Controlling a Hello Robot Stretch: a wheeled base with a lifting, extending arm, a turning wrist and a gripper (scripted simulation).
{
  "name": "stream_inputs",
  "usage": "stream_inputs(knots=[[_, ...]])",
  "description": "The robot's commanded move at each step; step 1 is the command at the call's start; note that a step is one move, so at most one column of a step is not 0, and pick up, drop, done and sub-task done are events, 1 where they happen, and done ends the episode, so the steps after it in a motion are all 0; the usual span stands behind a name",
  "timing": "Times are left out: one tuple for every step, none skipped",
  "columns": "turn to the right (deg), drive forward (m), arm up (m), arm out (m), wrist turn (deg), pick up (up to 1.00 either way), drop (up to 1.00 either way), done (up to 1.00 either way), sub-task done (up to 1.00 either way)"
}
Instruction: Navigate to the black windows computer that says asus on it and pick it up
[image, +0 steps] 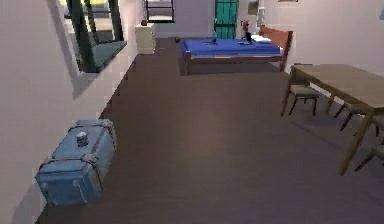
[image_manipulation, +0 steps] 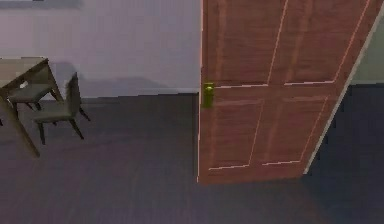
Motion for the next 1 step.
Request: stream_inputs(knots=[[6.0, 0.0, 0.0, 0.0, 0.0, 0.0, 0.0, 0.0, 0.0]])
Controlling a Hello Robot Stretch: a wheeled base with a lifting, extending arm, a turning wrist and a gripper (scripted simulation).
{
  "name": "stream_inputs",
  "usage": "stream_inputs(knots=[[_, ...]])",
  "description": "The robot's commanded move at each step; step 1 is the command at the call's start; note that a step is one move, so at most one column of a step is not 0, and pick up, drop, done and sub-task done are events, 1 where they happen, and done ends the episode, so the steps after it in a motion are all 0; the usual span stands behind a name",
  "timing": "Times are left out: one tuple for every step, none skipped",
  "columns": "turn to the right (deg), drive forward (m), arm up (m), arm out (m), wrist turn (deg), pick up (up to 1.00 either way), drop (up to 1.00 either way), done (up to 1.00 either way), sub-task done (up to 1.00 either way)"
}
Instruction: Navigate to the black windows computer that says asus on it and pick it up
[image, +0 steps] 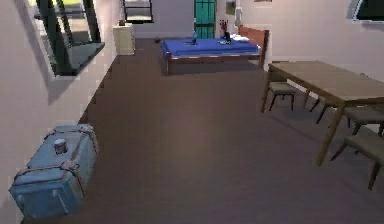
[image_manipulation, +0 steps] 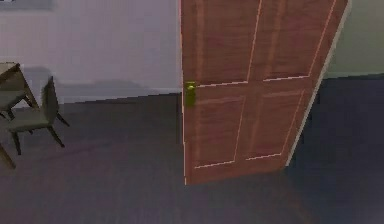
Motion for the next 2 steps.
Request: stream_inputs(knots=[[0.0, 1.0, 0.0, 0.0, 0.0, 0.0, 0.0, 0.0, 0.0], [0.0, 1.0, 0.0, 0.0, 0.0, 0.0, 0.0, 0.0, 0.0]])
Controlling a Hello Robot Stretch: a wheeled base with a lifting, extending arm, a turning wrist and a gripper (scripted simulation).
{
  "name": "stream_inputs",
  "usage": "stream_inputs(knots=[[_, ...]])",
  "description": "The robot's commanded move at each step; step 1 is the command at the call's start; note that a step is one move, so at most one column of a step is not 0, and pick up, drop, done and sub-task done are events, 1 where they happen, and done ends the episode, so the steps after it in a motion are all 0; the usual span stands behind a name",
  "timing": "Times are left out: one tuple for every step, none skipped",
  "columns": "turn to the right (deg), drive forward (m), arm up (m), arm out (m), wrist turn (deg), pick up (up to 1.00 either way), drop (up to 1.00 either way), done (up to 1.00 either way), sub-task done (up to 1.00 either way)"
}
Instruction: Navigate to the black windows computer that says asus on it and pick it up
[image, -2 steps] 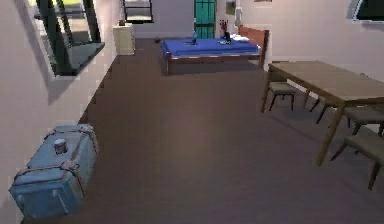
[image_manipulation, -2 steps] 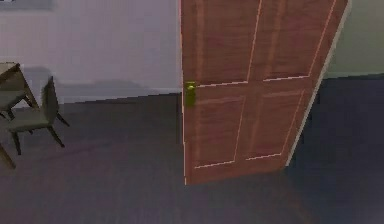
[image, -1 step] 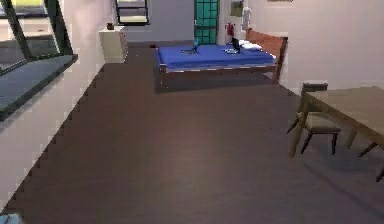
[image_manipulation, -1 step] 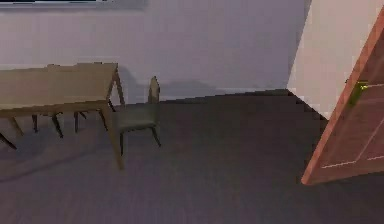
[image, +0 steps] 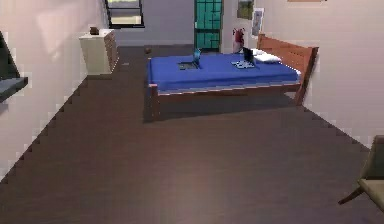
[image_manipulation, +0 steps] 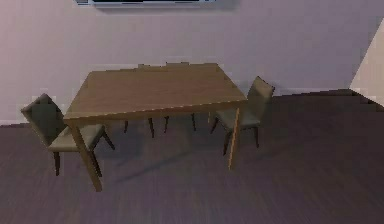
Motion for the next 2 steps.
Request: stream_inputs(knots=[[3.0, 0.0, 0.0, 0.0, 0.0, 0.0, 0.0, 0.0, 0.0], [0.0, 1.0, 0.0, 0.0, 0.0, 0.0, 0.0, 0.0, 0.0]])
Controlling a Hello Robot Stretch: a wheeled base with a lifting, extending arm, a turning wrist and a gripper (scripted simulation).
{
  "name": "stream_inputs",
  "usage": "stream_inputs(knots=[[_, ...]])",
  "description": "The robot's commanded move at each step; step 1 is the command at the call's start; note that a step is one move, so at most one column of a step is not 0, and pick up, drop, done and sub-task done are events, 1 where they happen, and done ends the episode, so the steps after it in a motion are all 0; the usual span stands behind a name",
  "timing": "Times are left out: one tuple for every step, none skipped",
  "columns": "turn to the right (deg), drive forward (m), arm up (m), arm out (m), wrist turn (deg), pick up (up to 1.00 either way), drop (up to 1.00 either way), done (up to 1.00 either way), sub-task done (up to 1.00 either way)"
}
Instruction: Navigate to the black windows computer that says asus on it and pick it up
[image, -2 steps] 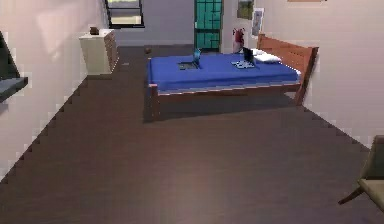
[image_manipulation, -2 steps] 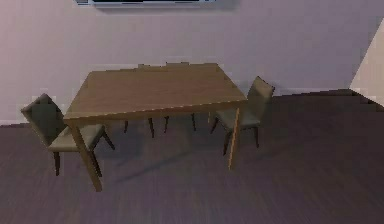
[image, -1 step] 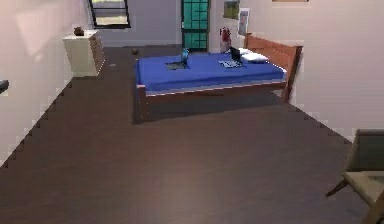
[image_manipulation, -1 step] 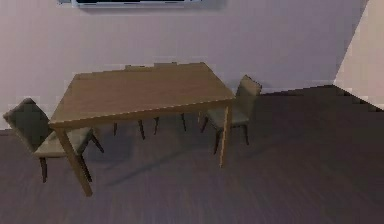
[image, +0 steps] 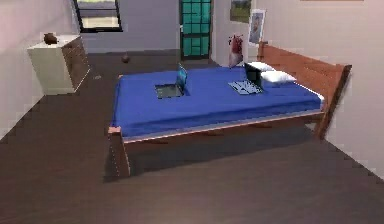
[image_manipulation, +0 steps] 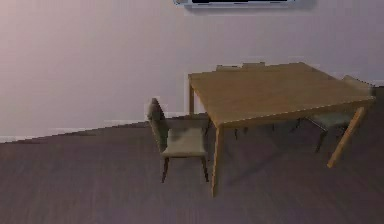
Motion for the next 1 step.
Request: stream_inputs(knots=[[0.0, 0.85, 0.0, 0.0, 0.0, 0.0, 0.0, 0.0, 0.0]])
